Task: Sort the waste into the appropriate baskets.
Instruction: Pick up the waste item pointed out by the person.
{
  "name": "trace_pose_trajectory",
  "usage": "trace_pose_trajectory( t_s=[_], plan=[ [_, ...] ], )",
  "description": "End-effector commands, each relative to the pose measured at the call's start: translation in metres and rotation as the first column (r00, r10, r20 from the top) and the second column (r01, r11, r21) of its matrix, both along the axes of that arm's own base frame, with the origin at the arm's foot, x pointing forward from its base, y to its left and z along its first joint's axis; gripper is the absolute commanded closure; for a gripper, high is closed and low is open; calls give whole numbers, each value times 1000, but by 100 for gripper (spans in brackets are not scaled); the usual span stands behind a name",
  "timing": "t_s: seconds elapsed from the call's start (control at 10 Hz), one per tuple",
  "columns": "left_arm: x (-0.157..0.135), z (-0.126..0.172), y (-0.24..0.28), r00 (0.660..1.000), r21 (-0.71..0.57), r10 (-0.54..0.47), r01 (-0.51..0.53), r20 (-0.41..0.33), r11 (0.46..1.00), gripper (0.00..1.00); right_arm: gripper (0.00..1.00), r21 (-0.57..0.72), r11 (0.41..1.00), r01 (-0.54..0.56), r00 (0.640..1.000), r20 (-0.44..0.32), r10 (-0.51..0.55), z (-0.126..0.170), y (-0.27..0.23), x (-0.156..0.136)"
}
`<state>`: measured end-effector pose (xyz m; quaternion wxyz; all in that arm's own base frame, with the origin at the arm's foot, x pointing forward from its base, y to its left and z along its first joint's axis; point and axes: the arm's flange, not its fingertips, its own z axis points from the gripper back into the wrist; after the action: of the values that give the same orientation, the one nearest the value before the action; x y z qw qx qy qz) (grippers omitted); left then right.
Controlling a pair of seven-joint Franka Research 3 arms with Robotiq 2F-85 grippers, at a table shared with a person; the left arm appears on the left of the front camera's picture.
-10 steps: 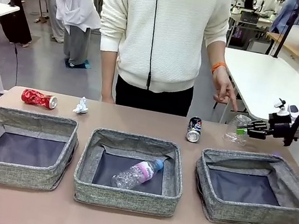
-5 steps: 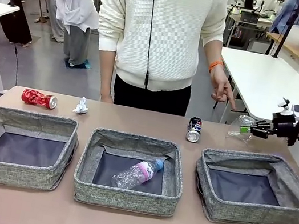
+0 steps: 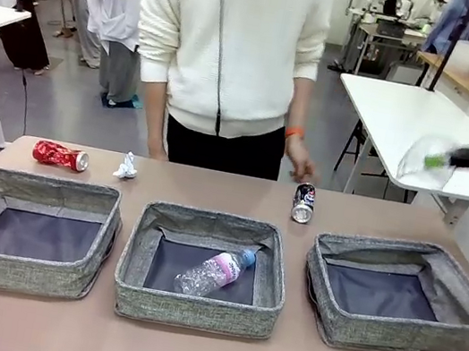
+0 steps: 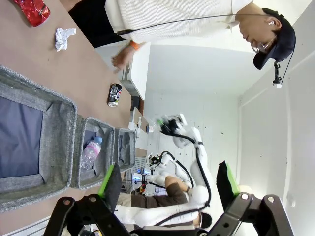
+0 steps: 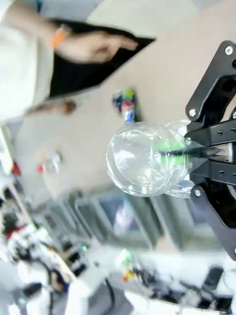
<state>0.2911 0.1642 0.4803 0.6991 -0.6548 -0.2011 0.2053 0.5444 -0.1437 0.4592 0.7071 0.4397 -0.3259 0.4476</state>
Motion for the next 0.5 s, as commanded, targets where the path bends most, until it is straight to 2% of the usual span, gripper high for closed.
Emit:
trace_pose_trajectory(
  t_s=[0.0, 0.1, 0.3, 0.4],
  plan=[
    [-3, 3, 0, 1000, 1, -12, 12, -15, 1000, 0, 100, -129, 987, -100, 994, -63, 93, 60, 37, -51],
    [-3, 3, 0, 1000, 1, -12, 12, -15, 1000, 0, 100, -150, 980, -133, 984, -135, 113, 66, 52, -58],
    [-3, 3, 0, 1000, 1, -12, 12, -15, 1000, 0, 100, -124, 981, -151, 933, -347, 100, 67, 98, -89],
    [-3, 3, 0, 1000, 1, -12, 12, -15, 1000, 0, 100, -121, 978, -170, 908, -405, 108, 56, 117, -108]
  ],
)
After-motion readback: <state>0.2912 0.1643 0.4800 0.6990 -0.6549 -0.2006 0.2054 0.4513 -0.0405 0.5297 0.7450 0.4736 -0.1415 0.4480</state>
